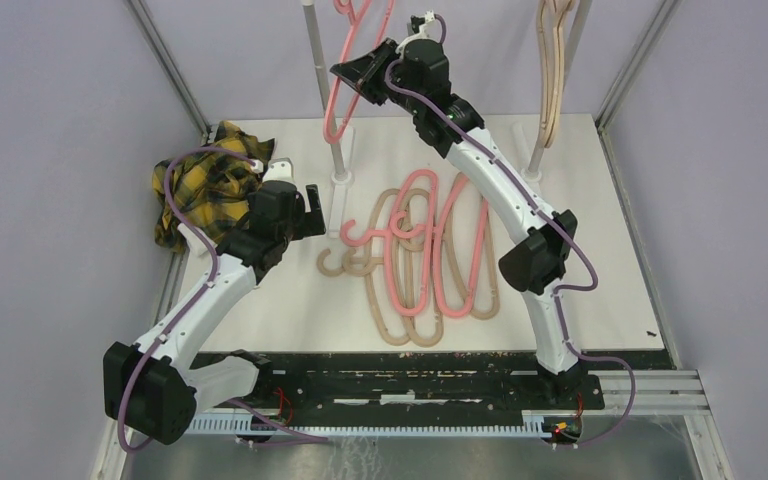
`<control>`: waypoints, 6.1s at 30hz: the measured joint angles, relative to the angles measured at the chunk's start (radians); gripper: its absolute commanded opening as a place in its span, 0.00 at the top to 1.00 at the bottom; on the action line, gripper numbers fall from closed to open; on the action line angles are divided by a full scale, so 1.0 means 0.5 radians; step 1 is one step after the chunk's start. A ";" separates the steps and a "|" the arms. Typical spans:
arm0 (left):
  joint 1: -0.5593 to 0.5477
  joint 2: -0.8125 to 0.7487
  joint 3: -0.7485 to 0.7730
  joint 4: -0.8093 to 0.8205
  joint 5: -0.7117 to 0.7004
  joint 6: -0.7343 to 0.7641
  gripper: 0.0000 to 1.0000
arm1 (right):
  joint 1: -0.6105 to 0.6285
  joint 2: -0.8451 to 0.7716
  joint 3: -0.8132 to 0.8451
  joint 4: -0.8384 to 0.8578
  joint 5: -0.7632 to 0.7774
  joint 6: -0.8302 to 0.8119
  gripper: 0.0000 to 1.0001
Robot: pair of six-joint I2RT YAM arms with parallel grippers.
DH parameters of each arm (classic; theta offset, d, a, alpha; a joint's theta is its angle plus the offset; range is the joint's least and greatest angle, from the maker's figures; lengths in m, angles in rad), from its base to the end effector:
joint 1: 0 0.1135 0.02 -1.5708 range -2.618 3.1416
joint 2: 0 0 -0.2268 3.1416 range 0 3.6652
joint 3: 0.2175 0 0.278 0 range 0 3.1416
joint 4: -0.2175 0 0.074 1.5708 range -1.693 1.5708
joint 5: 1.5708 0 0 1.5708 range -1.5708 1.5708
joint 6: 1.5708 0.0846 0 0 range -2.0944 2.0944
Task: Organize the hangers
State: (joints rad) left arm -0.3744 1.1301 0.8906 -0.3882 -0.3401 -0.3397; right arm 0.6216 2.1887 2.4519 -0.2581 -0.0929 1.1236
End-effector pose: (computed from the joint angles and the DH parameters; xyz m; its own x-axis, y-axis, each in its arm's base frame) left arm 0.3134 -0.0928 0.2222 -0.5465 -0.1227 -0.8284 -0.0940 0.9919 -0.0850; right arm 0.4475 0.3302 0.4277 -0.5890 0.6824 -0.4329 -0.2871 0.3240 0.9014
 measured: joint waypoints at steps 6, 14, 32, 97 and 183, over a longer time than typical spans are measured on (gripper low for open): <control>0.000 0.000 0.000 -0.001 -0.001 0.000 0.01 | 0.001 0.026 -0.007 0.021 -0.018 0.009 0.68; 0.000 0.000 0.000 -0.001 -0.002 0.000 0.01 | 0.002 -0.212 -0.462 0.032 -0.007 -0.195 0.12; 0.000 0.007 0.000 -0.002 -0.034 0.000 0.01 | 0.079 -1.472 -2.216 -0.379 0.387 -1.211 0.26; 0.000 0.024 0.000 -0.014 -0.032 0.000 0.01 | 0.716 -1.449 -2.594 -0.562 0.523 -1.141 0.82; 0.000 0.011 0.000 -0.014 0.004 0.000 0.01 | 0.314 -1.550 -3.464 -0.156 0.390 -0.948 0.55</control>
State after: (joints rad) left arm -0.3744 1.1358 0.8906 -0.3954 -0.3382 -0.3397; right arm 0.7784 1.4136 0.7200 -0.3363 0.1020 0.6498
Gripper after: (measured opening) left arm 0.993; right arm 0.416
